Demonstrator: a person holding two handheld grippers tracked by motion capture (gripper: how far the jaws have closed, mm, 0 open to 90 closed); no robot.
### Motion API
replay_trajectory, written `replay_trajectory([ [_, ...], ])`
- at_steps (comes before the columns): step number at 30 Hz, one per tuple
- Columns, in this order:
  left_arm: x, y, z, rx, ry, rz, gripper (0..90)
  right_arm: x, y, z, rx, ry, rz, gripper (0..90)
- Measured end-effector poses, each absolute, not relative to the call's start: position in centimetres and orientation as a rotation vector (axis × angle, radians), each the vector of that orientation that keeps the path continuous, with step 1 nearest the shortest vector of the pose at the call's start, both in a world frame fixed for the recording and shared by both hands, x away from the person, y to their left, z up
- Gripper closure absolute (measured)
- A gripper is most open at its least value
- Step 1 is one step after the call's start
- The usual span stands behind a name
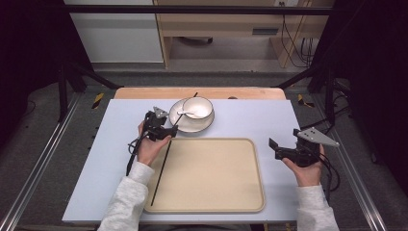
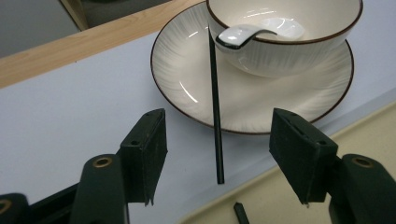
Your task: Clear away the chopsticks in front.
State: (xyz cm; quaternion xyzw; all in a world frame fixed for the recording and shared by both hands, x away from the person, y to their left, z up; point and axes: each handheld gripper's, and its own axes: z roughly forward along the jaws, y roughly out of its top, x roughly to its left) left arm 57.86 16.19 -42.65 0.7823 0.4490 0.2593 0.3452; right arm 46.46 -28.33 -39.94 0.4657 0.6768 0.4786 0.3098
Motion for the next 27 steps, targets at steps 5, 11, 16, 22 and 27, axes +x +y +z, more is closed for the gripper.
replay_trajectory([
  [5, 59.3, 15.5, -42.8, 2.066, 1.162, 0.672, 40.8, 46.4, -28.4, -39.9, 1.230, 1.783, 1.269, 2.5],
  [11, 60.7, 14.9, -43.3, 2.104, 1.166, 0.659, 47.0, 46.5, -28.6, -39.9, 1.229, 1.784, 1.265, 2.4],
  [16, 61.6, 14.3, -43.8, 2.121, 1.164, 0.638, 52.2, 46.5, -28.6, -39.9, 1.233, 1.782, 1.268, 2.5],
  [22, 62.4, 14.1, -44.2, 2.137, 1.160, 0.634, 63.8, 46.4, -28.7, -39.9, 1.237, 1.780, 1.267, 2.5],
  [27, 62.9, 14.1, -44.9, 2.142, 1.165, 0.620, 70.6, 46.4, -28.7, -39.9, 1.236, 1.780, 1.267, 2.5],
])
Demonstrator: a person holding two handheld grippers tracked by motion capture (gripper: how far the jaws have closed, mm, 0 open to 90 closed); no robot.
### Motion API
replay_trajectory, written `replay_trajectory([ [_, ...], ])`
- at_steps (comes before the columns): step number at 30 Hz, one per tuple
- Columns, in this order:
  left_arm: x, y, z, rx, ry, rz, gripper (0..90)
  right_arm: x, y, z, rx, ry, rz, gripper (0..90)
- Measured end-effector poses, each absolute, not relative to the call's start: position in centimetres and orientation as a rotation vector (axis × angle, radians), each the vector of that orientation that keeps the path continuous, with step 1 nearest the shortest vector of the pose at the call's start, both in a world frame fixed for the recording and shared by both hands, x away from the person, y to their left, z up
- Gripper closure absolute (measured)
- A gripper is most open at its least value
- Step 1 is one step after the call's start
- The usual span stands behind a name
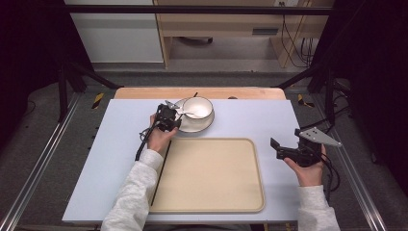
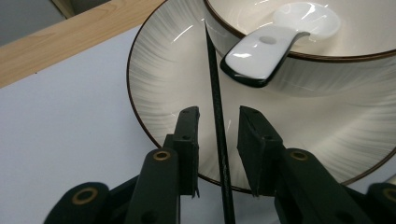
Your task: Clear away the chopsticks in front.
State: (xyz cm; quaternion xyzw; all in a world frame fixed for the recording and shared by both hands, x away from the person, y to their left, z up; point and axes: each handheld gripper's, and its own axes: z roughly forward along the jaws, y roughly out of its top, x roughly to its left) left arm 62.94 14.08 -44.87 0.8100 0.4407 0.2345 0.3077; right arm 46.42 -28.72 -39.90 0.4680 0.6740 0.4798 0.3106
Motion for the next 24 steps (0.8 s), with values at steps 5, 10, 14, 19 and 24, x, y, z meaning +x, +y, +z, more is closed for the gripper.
replay_trajectory([
  [5, 63.34, 14.22, -45.41, 2.131, 1.175, 0.588, 80.4, 46.48, -28.71, -39.95, 1.234, 1.781, 1.266, 2.5],
  [10, 63.41, 14.23, -45.51, 2.128, 1.183, 0.583, 84.5, 46.48, -28.71, -39.96, 1.234, 1.781, 1.267, 2.5],
  [14, 63.37, 14.41, -45.46, 2.121, 1.203, 0.578, 85.9, 46.47, -28.74, -39.95, 1.233, 1.781, 1.266, 2.6],
  [19, 63.21, 14.41, -45.38, 2.120, 1.218, 0.576, 86.3, 46.48, -28.70, -39.97, 1.232, 1.782, 1.267, 2.5],
  [24, 62.85, 14.38, -45.10, 2.115, 1.227, 0.595, 86.4, 46.43, -28.78, -39.91, 1.234, 1.779, 1.269, 2.6],
])
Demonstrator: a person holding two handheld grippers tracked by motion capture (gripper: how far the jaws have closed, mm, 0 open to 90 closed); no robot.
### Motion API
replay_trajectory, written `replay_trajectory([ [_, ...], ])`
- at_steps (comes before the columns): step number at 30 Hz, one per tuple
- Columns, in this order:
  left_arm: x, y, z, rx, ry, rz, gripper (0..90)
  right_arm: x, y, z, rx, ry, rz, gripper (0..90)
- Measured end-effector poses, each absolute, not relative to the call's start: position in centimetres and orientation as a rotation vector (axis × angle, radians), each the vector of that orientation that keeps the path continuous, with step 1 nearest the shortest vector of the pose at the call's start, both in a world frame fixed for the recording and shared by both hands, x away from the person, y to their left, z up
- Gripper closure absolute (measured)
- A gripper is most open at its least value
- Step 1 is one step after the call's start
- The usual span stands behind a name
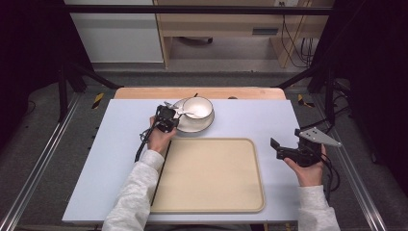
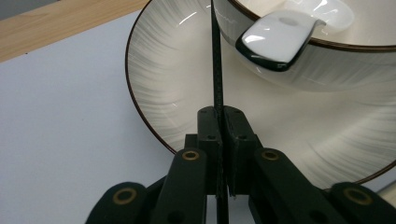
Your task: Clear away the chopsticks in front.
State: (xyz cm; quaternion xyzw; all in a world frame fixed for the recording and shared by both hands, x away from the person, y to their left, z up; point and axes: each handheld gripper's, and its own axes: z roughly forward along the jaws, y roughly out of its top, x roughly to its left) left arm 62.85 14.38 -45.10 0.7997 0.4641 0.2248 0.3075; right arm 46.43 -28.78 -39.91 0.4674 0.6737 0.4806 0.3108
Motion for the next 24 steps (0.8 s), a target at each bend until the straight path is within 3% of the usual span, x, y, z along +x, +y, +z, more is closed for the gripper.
replay_trajectory([
  [24, 59.3, 18.8, -43.1, 1.960, 1.358, 0.658, 86.4, 46.4, -28.7, -39.9, 1.235, 1.781, 1.262, 2.6],
])
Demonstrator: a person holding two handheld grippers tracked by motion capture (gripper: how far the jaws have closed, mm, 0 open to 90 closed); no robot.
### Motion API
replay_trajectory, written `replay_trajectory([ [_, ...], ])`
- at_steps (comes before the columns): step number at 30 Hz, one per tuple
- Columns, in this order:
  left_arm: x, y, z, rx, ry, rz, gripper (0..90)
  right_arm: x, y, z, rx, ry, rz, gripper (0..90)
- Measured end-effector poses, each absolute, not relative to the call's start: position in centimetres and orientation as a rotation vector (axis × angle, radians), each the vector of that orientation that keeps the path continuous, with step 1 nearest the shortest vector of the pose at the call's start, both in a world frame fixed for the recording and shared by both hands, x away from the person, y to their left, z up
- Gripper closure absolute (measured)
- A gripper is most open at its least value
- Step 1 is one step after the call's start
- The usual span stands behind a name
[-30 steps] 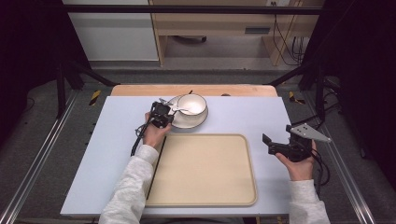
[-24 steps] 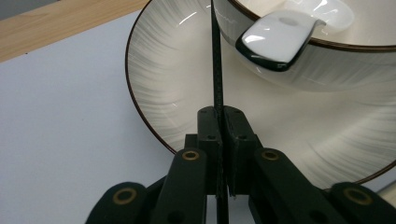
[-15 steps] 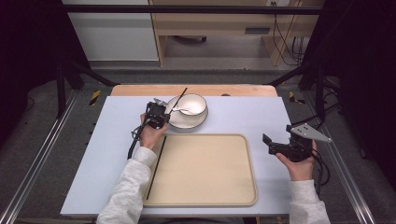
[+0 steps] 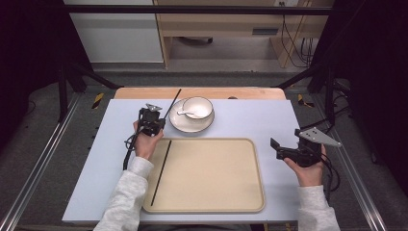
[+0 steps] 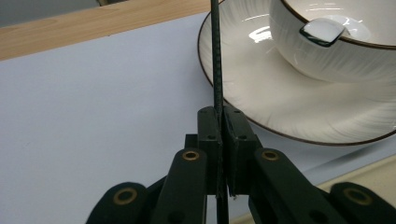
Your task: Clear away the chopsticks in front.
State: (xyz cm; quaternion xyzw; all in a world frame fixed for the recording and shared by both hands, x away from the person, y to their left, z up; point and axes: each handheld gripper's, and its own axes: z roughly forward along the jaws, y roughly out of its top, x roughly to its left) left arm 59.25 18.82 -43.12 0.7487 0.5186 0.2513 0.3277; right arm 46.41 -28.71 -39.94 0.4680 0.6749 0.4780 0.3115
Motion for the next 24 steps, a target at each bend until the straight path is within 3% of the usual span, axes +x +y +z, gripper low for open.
replay_trajectory([
  [14, 52.0, 21.0, -42.7, 1.840, 1.452, 0.757, 86.4, 46.2, -28.7, -39.7, 1.231, 1.777, 1.279, 2.7],
  [24, 46.1, 20.0, -43.6, 1.756, 1.466, 0.702, 86.4, 46.1, -28.7, -39.5, 1.225, 1.772, 1.286, 2.7],
])
